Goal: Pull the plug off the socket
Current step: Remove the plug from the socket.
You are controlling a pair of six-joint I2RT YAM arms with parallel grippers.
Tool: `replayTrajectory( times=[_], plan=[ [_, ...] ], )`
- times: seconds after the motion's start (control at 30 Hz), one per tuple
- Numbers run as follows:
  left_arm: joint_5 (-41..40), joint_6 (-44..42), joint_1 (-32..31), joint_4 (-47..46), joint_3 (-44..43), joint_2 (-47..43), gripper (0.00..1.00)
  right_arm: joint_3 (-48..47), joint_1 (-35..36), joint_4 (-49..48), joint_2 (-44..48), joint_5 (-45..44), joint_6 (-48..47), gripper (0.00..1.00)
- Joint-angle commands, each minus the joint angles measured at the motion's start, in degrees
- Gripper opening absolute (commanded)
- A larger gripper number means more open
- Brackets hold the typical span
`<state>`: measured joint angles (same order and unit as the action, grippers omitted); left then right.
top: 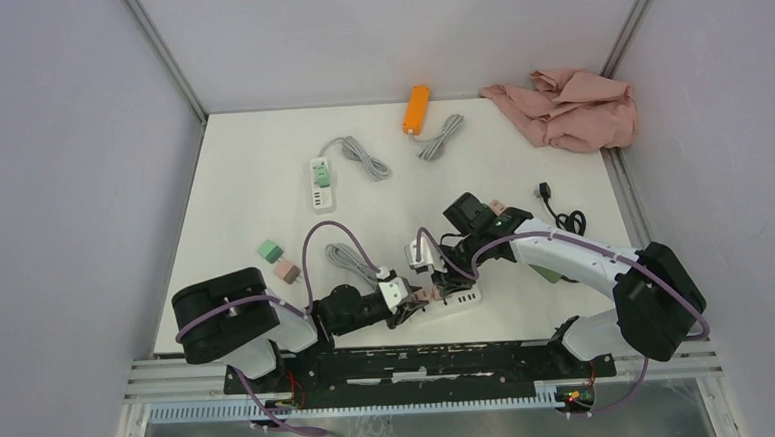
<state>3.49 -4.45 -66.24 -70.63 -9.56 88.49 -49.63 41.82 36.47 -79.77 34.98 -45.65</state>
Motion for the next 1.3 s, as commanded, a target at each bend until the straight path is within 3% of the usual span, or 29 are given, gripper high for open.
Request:
replayTrajectory(
  times=[0.0,0.27,0.47,1.0,1.27],
  plan=[
    [0.02,1.52,-0.12,-0.20,0.79,0.67,0.03,-2.12,-1.96,2.53,1.89,2.94,-5.89,0.00],
    [1.56,3.63,-0.10,-1.02,-0.50,1.70,0.03,-3.71,-1.55,3.47,0.70,7.42,-3.86,0.00],
    [3.28,5.32,-0.12,-2.69,-1.46,3.09,0.03,-3.96,-1.71,1.73,0.04,5.69,-1.80,0.00],
    [4.86,7.07,-0.12,-1.54,-2.95,3.73,0.03,-4.60,-2.60,7.07,0.03,7.58,-7.03,0.00],
    [5.57,7.51,-0.11,-2.41,-3.45,5.56,0.03,-4.49,-2.34,4.51,0.50,10.08,-3.51,0.00]
  ],
)
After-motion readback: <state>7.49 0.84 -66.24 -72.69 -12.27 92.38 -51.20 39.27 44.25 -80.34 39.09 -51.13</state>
